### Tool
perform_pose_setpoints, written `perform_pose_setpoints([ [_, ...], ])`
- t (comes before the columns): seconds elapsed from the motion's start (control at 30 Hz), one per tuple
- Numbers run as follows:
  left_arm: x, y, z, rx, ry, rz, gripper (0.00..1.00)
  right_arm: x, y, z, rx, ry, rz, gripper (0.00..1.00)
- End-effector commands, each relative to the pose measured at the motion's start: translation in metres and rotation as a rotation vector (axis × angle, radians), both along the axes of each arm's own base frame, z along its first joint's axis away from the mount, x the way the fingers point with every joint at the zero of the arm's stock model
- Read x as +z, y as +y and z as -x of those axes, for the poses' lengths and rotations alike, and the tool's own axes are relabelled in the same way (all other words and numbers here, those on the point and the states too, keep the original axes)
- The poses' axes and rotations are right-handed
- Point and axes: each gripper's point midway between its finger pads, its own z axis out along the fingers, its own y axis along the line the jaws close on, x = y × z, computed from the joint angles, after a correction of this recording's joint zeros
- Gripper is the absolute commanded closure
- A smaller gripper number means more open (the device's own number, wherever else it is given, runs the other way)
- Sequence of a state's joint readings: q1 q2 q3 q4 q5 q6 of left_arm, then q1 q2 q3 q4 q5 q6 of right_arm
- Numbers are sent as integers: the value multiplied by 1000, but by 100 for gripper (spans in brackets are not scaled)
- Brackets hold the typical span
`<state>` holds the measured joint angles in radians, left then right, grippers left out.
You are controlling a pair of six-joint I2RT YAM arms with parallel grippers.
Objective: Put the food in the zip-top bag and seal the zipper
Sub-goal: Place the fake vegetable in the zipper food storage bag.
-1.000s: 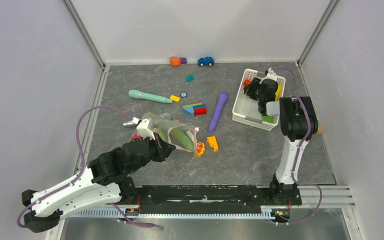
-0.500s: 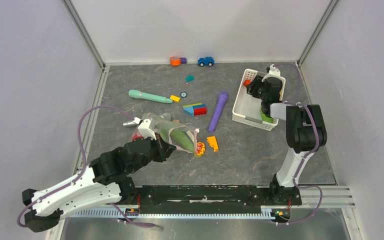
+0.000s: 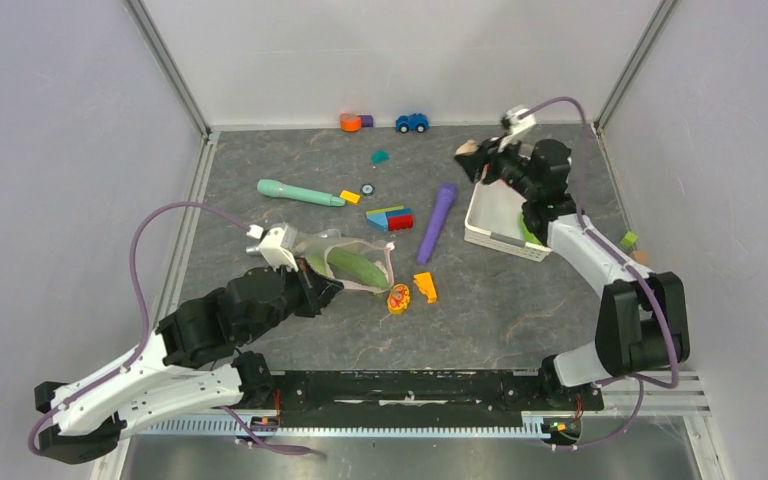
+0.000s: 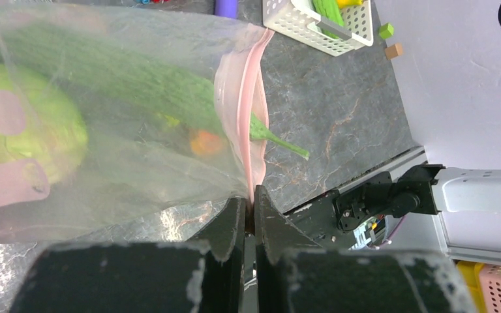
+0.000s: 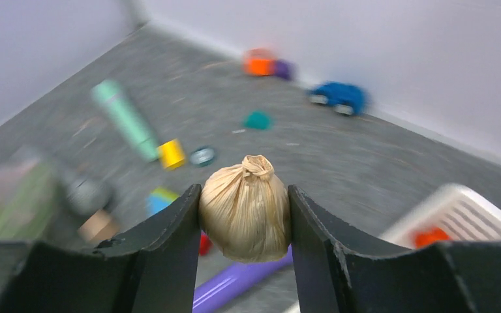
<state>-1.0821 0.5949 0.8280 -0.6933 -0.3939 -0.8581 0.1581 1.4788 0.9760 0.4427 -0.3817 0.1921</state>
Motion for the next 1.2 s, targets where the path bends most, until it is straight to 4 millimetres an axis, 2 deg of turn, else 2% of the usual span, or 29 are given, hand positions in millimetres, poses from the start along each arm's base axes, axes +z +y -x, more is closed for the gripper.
perform_pose_setpoints([
  [0.0,28,10,-2,43,-17,32,98,39,95,92,547,-237,185,87],
  [0.1,39,14,1,38,-26,41,98,38,131,145,754,-343,302,86],
  [0.23,53,20,4,33,-40,57,98,46,156,201,921,-450,302,84],
  [0.4,62,21,7,18,-52,72,98,50,176,239,1023,-491,281,83],
  [0.57,59,16,8,1,-42,65,98,28,213,270,1173,-454,315,83],
  [0.7,59,14,9,-11,-37,63,98,3,238,279,1238,-388,412,81],
  [0.8,59,11,11,-31,-37,69,98,-9,252,272,1201,-345,446,77],
  [0.9,56,9,11,-42,-39,59,98,-13,260,268,1179,-315,451,68],
  [0.97,56,9,12,-48,-41,51,98,-13,263,265,1159,-306,440,54],
  [1.0,56,8,12,-55,-41,51,98,-13,264,263,1146,-298,437,50],
  [1.17,58,2,13,-83,-48,51,98,-12,266,253,1065,-249,404,45],
])
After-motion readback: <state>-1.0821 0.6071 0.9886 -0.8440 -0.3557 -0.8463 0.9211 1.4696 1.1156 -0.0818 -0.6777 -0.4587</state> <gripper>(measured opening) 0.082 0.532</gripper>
